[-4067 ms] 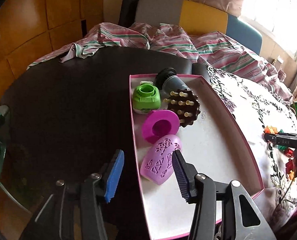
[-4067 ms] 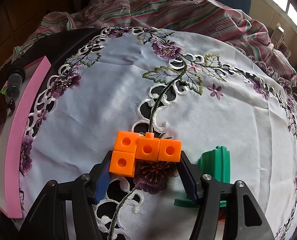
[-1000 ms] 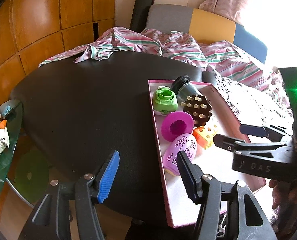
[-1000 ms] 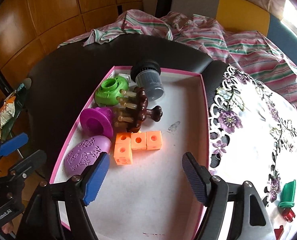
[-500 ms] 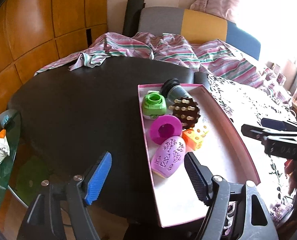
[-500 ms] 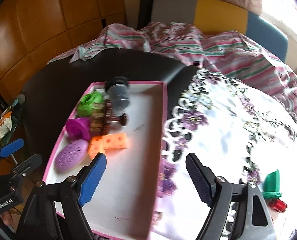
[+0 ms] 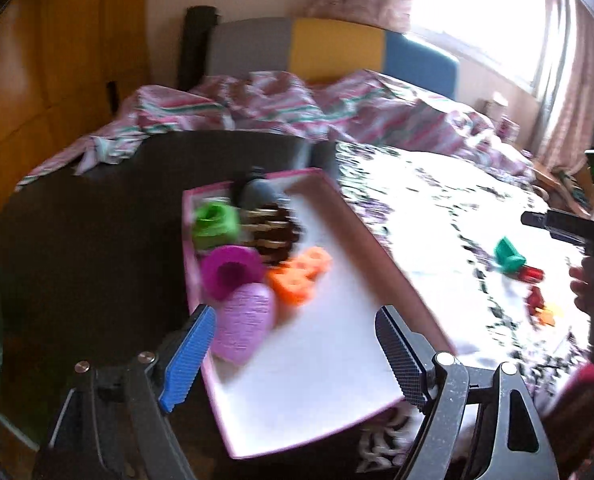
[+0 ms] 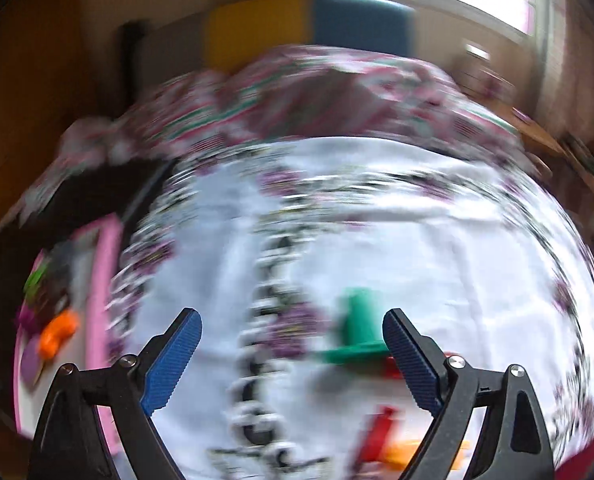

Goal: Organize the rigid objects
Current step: 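Withdraw both open tools from the tray toward the toy pile, then grasp the green stamp with the left tool, then lift the green stamp with the left tool while the right tool approaches the red cylinder, then carry the green stamp into the tray and open the left tool while the right tool grasps the red cylinder, then carry the red cylinder into the tray and open the right tool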

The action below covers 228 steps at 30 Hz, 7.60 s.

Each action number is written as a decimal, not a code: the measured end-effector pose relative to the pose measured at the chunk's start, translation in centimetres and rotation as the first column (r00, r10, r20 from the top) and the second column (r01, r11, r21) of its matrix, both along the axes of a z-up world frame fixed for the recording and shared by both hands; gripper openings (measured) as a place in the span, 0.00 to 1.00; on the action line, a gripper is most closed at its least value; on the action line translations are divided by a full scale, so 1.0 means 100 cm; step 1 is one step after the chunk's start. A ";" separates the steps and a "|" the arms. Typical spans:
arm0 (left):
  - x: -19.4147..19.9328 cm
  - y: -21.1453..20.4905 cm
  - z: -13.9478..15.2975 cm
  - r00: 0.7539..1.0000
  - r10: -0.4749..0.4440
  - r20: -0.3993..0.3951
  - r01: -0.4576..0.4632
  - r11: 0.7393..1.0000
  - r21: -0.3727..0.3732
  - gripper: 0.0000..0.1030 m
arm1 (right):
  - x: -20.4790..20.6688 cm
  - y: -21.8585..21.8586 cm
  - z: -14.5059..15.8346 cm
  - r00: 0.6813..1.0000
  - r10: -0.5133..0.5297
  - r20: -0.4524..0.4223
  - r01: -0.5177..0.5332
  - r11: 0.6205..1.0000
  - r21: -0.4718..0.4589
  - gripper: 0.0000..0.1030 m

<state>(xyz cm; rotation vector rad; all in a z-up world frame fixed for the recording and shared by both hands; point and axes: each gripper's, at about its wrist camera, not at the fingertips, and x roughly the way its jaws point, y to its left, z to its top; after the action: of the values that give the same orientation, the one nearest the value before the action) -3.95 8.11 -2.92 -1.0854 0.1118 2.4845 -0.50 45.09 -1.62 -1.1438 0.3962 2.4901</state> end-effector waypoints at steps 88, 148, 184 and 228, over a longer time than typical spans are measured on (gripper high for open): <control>-0.027 0.265 -0.082 0.821 -0.486 0.299 0.471 0.873 0.126 0.30 | 0.054 0.113 -0.052 0.926 -0.373 0.057 0.358 0.820 -0.446 0.88; 0.034 0.129 -0.006 0.889 -0.447 0.100 0.421 0.884 0.203 0.29 | -0.012 0.062 -0.085 0.948 -0.093 0.304 0.125 0.988 -0.087 0.28; -0.036 -0.046 -0.042 0.989 0.068 0.128 -0.082 0.991 0.109 0.54 | -0.015 0.049 -0.086 0.949 -0.056 0.309 0.069 0.997 -0.031 0.25; -0.029 -0.026 -0.041 0.985 0.153 -0.075 -0.166 0.963 -0.213 0.65 | -0.017 0.050 -0.087 0.952 -0.051 0.303 0.069 0.996 -0.050 0.25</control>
<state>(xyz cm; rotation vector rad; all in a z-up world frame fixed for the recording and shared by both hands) -6.85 5.49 -6.99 -1.1501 0.3344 2.6990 -2.18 50.12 -10.28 -1.4852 0.4132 2.2162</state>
